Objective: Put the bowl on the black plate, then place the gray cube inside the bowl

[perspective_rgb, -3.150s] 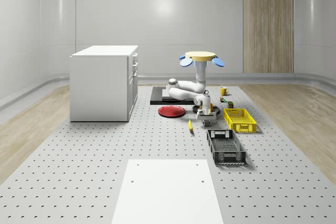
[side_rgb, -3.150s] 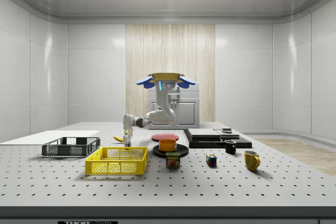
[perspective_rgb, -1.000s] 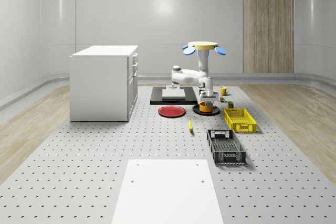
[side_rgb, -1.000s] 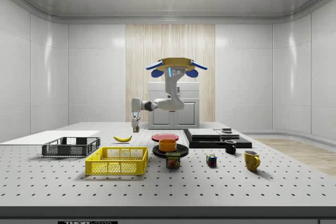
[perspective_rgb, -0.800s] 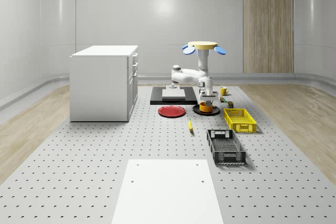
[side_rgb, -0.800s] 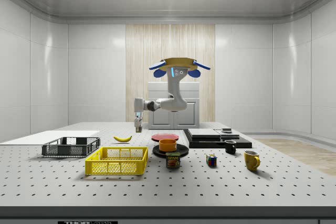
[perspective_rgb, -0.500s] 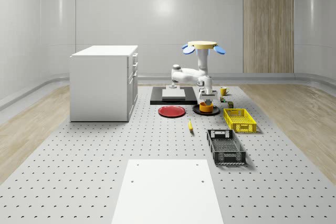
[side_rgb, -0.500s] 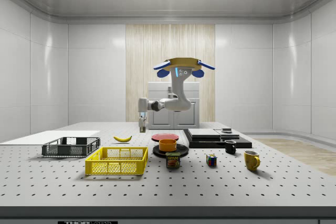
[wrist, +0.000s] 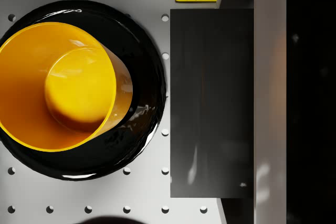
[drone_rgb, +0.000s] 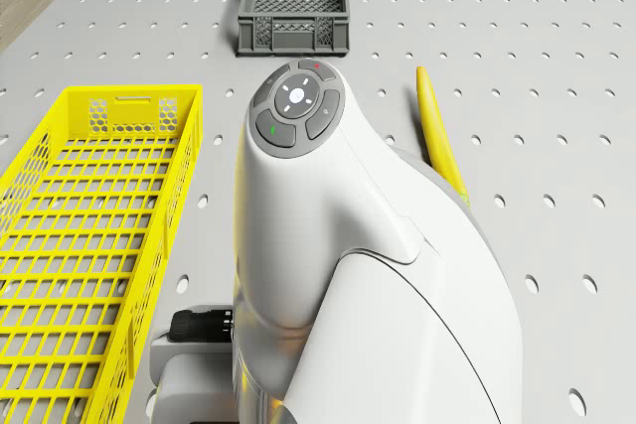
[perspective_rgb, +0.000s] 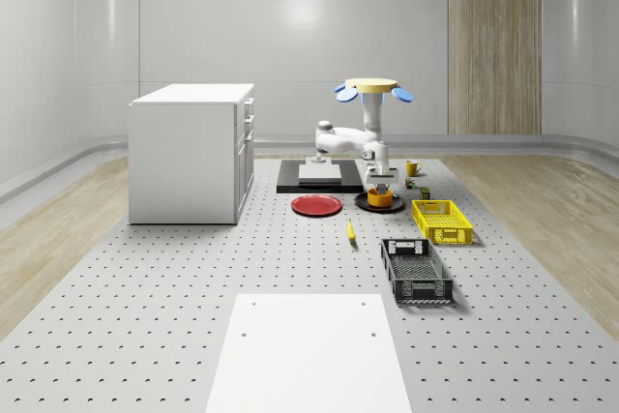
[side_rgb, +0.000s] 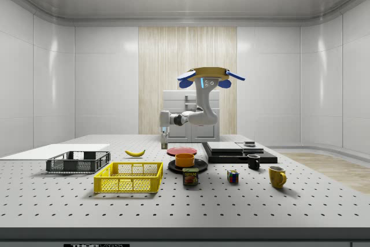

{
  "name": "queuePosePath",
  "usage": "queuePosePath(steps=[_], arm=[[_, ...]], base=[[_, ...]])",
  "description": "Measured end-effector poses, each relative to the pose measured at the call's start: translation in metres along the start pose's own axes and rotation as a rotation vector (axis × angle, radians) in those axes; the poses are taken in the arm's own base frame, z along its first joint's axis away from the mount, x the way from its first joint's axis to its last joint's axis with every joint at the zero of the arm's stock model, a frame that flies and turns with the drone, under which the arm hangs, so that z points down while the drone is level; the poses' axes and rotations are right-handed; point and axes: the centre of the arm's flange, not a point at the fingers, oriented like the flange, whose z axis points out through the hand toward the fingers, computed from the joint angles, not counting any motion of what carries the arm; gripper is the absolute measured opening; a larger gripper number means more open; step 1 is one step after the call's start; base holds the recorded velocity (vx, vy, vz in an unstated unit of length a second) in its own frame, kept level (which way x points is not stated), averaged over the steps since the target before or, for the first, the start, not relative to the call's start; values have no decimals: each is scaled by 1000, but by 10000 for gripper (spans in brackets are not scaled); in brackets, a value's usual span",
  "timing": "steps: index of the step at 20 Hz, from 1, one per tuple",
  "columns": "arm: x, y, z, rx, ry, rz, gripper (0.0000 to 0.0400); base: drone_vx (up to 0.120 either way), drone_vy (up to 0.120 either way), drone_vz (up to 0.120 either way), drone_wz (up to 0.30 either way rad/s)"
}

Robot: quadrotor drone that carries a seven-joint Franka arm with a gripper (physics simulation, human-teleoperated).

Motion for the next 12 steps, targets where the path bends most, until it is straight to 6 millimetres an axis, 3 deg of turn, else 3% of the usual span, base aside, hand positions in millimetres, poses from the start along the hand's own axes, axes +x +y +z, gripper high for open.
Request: queuePosePath(steps=[2, 4, 7, 9, 12], arm=[[0, 0, 0, 0, 0, 0, 250], [0, 0, 0, 0, 0, 0, 250], [0, 0, 0, 0, 0, 0, 250], [0, 0, 0, 0, 0, 0, 250], [0, 0, 0, 0, 0, 0, 250]], base=[[-120, 0, -100, 0], [-120, 0, 0, 0], [-120, 107, 0, 0], [-120, 0, 0, 0], [-120, 0, -120, 0]])
